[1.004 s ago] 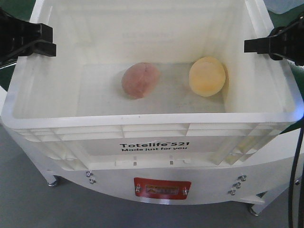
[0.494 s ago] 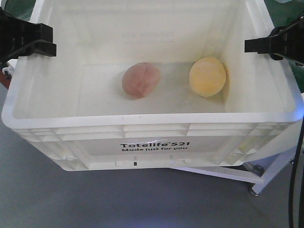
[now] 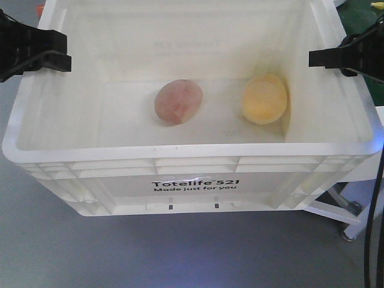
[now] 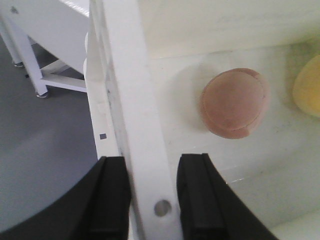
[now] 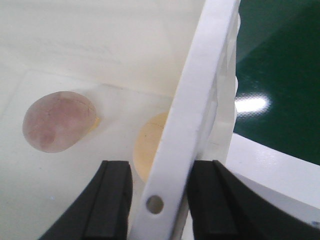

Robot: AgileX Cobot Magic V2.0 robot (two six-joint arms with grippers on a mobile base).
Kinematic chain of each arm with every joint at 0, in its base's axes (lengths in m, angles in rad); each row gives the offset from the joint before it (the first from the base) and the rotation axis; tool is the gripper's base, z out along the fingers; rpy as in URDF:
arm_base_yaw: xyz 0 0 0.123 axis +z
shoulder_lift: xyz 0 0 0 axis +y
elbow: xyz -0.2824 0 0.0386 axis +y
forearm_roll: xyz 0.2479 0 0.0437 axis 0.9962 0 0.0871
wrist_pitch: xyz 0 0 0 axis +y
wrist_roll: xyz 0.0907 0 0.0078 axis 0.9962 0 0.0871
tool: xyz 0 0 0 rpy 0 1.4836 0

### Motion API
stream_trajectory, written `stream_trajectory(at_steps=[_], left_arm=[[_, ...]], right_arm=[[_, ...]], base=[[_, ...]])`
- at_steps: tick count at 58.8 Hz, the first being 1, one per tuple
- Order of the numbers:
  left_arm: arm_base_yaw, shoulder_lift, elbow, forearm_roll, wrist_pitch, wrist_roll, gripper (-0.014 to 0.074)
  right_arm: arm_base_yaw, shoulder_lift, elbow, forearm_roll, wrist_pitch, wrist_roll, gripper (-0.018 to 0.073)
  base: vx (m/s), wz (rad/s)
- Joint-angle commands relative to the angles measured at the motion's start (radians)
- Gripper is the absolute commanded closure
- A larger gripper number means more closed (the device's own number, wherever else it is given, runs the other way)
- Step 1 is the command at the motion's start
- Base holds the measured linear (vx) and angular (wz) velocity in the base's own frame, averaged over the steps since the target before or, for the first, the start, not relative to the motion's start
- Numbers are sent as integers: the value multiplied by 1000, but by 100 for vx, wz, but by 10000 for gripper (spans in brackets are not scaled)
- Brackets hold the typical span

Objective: Place moving items into box and shelve
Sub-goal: 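Hold the crate with both grippers while the base drives away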

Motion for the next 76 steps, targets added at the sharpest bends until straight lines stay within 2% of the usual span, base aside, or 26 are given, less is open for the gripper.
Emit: stream_trajectory(at_steps=[1, 46, 76], left_arm=[[-4, -36, -51, -65, -143, 10, 603], [-4, -36, -51, -65, -140, 10, 603], [-4, -36, -51, -65, -140, 10, 603]], right_arm=[[4, -41, -49, 108, -41, -43, 565], [4, -41, -49, 108, -39, -43, 565], [4, -41, -49, 108, -39, -43, 565]], base=[[-21, 46], [-16, 57], [-10, 73]])
